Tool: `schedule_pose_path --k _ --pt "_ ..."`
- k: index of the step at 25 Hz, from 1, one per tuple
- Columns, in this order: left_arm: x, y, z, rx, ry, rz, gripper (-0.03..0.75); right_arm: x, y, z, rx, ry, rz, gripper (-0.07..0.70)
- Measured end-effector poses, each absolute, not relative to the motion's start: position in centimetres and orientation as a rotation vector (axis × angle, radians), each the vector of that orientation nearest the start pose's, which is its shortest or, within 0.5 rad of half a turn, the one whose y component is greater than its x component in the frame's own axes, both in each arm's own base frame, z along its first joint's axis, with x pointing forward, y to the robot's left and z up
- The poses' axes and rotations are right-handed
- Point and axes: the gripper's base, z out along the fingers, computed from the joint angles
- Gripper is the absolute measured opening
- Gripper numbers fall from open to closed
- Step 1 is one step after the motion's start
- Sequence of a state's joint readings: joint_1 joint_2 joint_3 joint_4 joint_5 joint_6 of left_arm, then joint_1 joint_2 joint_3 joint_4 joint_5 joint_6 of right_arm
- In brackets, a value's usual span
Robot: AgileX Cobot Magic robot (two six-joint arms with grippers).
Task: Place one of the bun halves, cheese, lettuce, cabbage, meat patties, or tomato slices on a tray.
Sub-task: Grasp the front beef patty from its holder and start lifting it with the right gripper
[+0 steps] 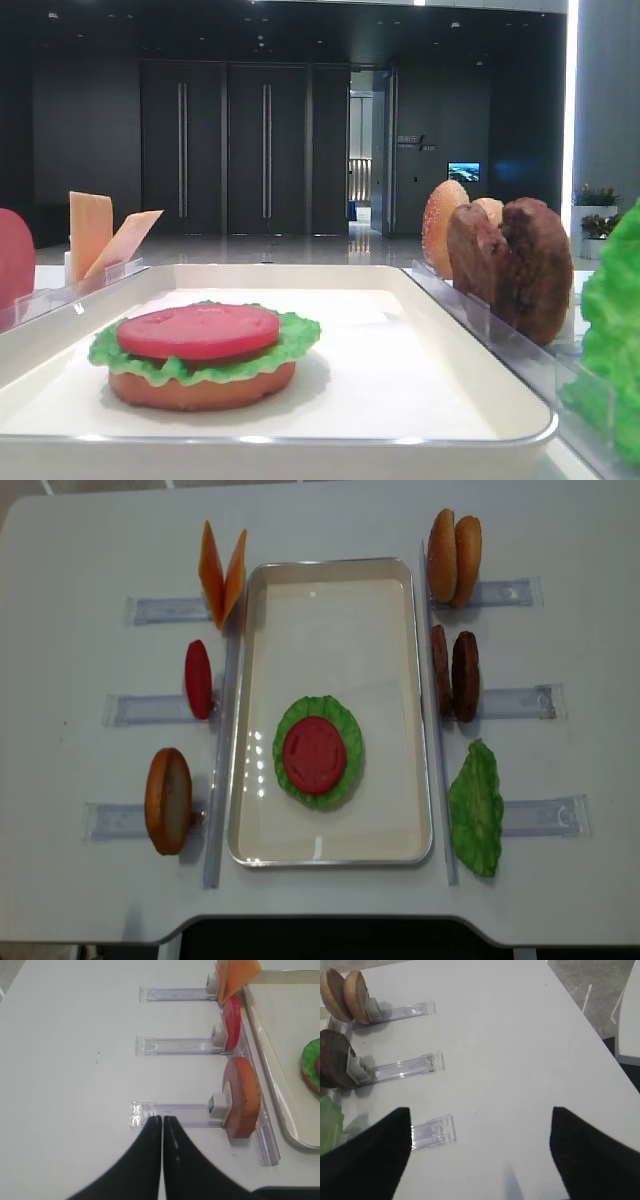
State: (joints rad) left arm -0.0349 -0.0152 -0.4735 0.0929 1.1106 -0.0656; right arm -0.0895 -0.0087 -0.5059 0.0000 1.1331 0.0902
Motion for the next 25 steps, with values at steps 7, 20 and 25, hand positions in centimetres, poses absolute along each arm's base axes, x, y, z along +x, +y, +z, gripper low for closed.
schedule_pose_path --k 7,20,25 --pt "-0.6 0.8 26.6 -0.039 2.102 0.052 0.0 -1.0 0.1 27.3 0.189 2.094 0.0 0.539" --pt "-0.6 0.8 26.6 -0.039 2.102 0.052 0.0 0.7 0.5 27.6 0.067 2.211 0.028 0.539" --pt "-0.6 0.8 26.6 -0.039 2.102 0.052 0.0 3.9 0.4 28.9 0.029 2.402 0.052 0.539"
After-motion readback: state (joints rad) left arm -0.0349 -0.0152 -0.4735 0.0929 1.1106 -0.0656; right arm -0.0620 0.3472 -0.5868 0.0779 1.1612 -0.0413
